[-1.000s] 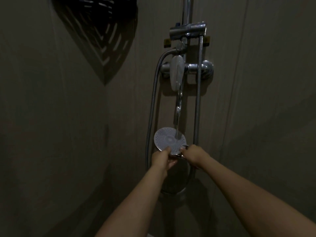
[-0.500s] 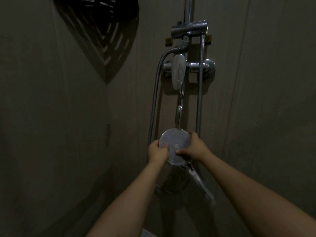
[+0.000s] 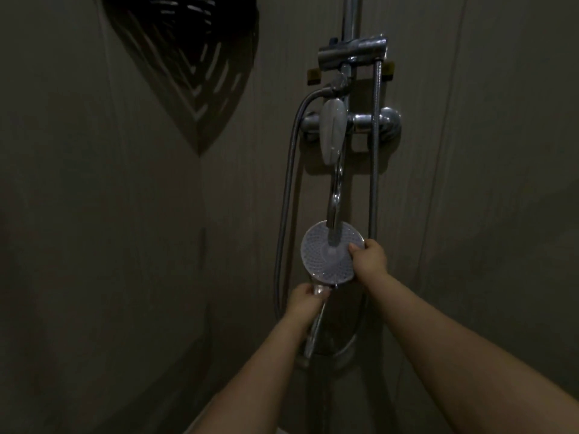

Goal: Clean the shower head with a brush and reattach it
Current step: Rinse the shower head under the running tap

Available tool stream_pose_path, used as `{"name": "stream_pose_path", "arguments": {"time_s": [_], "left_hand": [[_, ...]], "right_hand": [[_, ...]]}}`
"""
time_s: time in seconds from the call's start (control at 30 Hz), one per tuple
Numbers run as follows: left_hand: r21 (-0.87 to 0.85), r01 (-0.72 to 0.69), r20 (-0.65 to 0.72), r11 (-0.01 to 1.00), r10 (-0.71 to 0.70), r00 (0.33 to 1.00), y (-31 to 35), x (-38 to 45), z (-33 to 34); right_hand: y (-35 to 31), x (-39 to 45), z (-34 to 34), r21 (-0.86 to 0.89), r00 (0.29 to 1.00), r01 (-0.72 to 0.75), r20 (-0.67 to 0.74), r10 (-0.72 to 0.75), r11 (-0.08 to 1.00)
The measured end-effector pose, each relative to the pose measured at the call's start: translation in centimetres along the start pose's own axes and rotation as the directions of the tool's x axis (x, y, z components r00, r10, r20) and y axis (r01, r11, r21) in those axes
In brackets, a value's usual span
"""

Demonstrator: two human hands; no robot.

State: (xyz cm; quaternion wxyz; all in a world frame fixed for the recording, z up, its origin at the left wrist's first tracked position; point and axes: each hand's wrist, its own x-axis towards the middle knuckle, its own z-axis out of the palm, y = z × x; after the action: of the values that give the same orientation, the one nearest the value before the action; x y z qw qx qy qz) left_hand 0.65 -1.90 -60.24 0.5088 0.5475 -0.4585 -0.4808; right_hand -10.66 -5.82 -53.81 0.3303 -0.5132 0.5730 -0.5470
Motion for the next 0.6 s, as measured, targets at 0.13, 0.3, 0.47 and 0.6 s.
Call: {"name": "stream_pose_path", "arguments": {"time_s": [0.13, 0.3, 0.47, 0.6], "left_hand": [[0.046, 0.010, -0.004, 0.999, -0.010, 1.000, -0.3, 0.1, 0.0], [0.269, -0.094, 0.017, 0.959, 0.092, 0.996, -0.3, 0.7, -1.7], [0.537, -0.179, -0.005, 0.824, 0.215, 0.977, 0.3, 1.5, -3.8], [0.624, 0.029, -0.329, 0.781, 0.229, 0.916, 0.3, 1.9, -5.6]], "right_hand": [[-0.6, -0.2, 0.0, -0.130, 0.997, 0.057, 0.050, -0.051, 0.990], [-2.1, 0.1, -0.7, -0.274, 0.979, 0.181, 0.144, -0.145, 0.945], [-1.3, 0.2, -1.2, -0.125, 0.998, 0.041, 0.053, -0.034, 0.991], [-0.6, 0.0, -1.2, -0.003, 0.993, -0.091, -0.079, 0.090, 0.996]]}}
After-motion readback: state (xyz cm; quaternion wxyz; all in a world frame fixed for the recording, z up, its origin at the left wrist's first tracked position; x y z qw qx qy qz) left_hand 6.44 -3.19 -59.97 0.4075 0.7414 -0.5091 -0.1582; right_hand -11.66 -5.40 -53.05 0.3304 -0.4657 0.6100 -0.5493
